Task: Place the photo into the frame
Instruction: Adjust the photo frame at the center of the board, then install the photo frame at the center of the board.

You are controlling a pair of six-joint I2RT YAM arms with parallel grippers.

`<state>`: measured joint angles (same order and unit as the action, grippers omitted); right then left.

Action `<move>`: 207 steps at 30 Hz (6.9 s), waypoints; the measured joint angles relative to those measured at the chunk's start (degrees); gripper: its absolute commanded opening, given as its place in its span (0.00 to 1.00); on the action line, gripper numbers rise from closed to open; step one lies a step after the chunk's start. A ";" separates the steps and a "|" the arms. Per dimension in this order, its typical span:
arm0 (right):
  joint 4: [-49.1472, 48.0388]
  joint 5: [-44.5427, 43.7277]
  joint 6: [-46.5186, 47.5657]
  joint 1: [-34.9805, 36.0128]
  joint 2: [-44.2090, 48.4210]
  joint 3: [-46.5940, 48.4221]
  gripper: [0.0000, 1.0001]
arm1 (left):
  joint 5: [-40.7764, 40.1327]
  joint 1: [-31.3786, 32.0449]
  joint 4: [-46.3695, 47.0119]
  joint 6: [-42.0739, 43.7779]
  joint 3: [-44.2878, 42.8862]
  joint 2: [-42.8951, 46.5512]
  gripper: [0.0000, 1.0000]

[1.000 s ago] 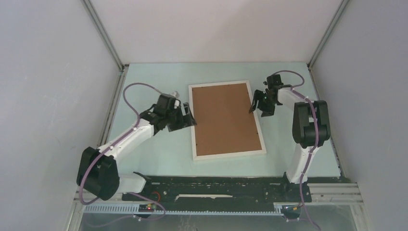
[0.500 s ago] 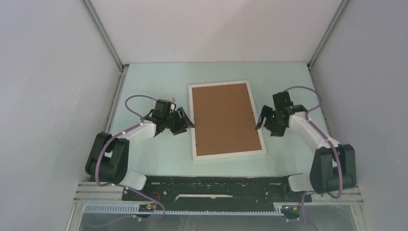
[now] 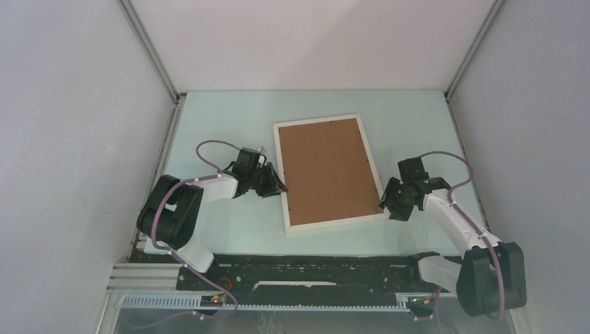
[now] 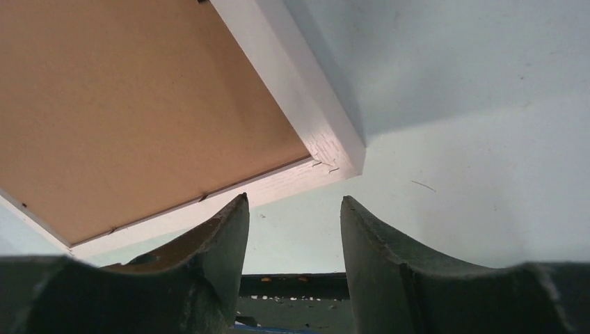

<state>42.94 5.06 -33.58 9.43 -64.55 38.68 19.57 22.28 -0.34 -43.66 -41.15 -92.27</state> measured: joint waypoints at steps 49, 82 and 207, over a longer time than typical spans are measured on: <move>-19.93 25.14 5.88 -12.35 -28.41 17.18 0.86 | -2.93 -11.04 -17.29 9.49 -29.35 1.95 0.93; -15.39 15.93 11.02 -6.27 -39.45 25.88 0.85 | 0.83 -17.16 0.48 7.13 -4.33 -0.94 0.76; -22.14 40.26 13.40 -13.09 -46.82 24.22 0.35 | 2.71 -25.97 -28.57 19.32 -8.44 2.27 0.11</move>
<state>20.80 45.32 -20.18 -3.66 -111.37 62.89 22.28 -3.68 -28.91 -24.34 -49.58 -90.00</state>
